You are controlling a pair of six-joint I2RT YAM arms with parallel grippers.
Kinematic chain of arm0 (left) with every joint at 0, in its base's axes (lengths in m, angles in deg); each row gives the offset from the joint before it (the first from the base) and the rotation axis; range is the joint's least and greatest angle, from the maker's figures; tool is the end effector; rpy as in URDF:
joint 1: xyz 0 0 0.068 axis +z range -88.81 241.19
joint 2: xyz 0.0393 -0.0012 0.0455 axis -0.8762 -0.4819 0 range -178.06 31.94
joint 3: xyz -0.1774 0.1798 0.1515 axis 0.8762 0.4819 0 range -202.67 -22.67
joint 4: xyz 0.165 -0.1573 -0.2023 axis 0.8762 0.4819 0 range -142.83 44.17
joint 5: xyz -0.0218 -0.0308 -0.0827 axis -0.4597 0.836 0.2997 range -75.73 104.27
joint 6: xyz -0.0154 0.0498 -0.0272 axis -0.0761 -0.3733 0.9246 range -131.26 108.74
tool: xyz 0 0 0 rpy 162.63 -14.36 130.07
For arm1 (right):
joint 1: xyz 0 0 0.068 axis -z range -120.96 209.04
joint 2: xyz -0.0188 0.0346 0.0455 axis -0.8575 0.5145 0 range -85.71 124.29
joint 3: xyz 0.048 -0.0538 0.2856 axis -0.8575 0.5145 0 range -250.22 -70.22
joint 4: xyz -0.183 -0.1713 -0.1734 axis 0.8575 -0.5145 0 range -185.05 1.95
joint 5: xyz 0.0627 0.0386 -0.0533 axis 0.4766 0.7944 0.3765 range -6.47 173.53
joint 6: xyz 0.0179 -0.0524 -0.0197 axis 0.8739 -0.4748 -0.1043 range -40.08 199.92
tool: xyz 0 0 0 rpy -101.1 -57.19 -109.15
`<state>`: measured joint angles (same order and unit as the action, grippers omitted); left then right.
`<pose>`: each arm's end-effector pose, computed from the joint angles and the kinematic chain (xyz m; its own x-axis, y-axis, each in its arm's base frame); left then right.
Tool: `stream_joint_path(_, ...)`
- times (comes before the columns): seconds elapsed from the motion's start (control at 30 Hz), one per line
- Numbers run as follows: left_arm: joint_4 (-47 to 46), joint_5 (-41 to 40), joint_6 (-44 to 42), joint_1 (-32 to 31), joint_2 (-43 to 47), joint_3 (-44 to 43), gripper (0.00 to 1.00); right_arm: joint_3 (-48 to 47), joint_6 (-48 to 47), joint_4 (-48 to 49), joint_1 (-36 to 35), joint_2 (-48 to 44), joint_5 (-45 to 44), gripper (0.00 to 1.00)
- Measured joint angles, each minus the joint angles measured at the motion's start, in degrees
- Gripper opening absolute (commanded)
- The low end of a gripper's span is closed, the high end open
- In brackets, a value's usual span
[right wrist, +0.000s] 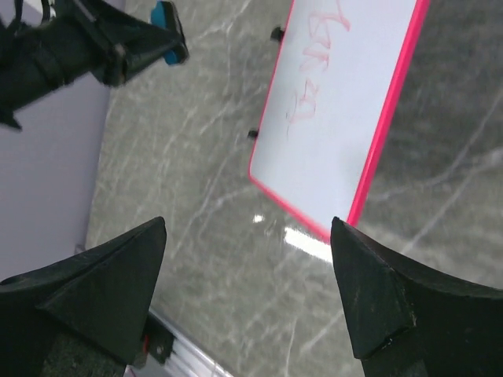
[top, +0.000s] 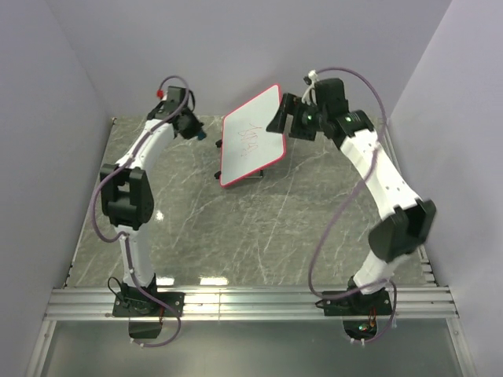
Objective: Erase the whiteboard
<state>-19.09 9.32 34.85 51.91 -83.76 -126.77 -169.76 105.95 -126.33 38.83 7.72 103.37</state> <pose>0.5166 -0.0808 0.2891 -0.5593 -0.6361 -0.5316 -0.4360 0.7711 -0.4639 0.3858 0.1574 0.4293 -0.7098 0.1785 -0.6814 -0.3150 0.7848 0.5337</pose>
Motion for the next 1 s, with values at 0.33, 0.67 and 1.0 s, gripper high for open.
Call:
stream_joint_path(0.33,-0.85,14.45,-2.38,-11.41,-8.74,-14.03,0.0,-19.61,0.09,-7.02,1.14,21.38,-4.44,0.87)
stream_joint_path(0.67,-1.03,22.16,-4.79,-14.93,-9.27,-16.13,0.0,-15.08,1.84,-7.1,1.25,21.0,-6.23,0.78)
stream_joint_path(1.0,0.61,24.68,-6.27,-16.04,-7.65,-16.13,0.0,-8.13,1.92,-2.19,1.27,21.2,3.41,0.45)
